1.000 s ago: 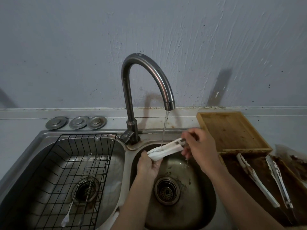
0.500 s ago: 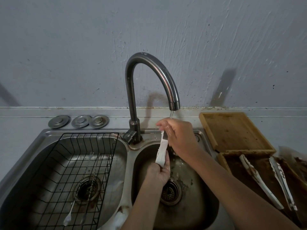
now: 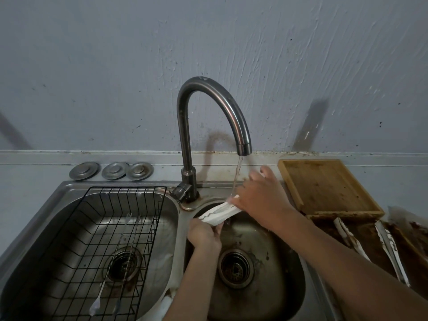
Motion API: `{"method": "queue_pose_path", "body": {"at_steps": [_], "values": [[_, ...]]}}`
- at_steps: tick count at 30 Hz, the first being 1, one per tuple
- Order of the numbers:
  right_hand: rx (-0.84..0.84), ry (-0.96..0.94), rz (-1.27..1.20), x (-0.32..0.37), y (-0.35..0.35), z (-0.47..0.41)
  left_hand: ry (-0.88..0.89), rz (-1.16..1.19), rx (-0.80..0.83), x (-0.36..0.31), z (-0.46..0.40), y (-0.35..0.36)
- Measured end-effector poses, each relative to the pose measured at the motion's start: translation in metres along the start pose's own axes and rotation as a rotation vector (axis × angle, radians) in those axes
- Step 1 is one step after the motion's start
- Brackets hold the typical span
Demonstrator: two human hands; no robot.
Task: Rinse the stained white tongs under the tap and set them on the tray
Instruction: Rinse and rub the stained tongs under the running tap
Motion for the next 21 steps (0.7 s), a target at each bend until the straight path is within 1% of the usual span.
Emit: {"method": "queue_pose_path", "body": {"at_steps": [2, 4, 6, 8, 9, 10, 11, 13, 15, 16, 18, 21], "values": [[0.084, -0.019, -0.059, 0.009, 0.017, 0.008, 0.209, -0.084, 0.02, -0.017, -0.002, 0.003], [0.088, 0.009, -0.152, 0.016, 0.027, 0.014, 0.407, -0.21, 0.042, -0.034, 0.0, 0.005], [0.115, 0.123, -0.28, 0.014, 0.035, 0.018, 0.538, -0.396, 0.074, -0.048, 0.004, 0.01], [0.198, 0.289, -0.503, 0.008, 0.045, 0.022, 0.645, -0.585, 0.137, -0.055, 0.009, 0.017], [0.254, 0.363, -0.64, 0.009, 0.05, 0.024, 0.684, -0.622, 0.184, -0.057, 0.011, 0.022], [0.301, 0.43, -0.768, 0.012, 0.054, 0.027, 0.687, -0.587, 0.243, -0.058, 0.016, 0.026], [0.336, 0.497, -0.875, 0.016, 0.056, 0.03, 0.651, -0.512, 0.318, -0.056, 0.019, 0.03], [0.426, 0.677, -1.094, 0.025, 0.063, 0.038, 0.539, -0.405, 0.43, -0.044, 0.025, 0.038], [0.551, 0.878, -1.409, 0.041, 0.07, 0.048, 0.424, -0.393, 0.499, -0.027, 0.032, 0.042], [0.605, 0.942, -1.565, 0.049, 0.07, 0.052, 0.389, -0.405, 0.498, -0.02, 0.035, 0.041], [0.643, 1.005, -1.774, 0.058, 0.071, 0.055, 0.389, -0.5, 0.423, -0.013, 0.033, 0.038], [0.595, 1.08, -1.965, 0.064, 0.071, 0.059, 0.414, -0.664, 0.387, -0.011, 0.029, 0.041]]}}
Point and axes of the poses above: each hand's wrist, its own z-axis away from the middle knuckle, its own y-axis out of the palm, x = y × z, the point moved 6 cm from there along -z, towards the middle knuckle, and after that the axes turned 7 degrees about -x, right-handed, at the moved point
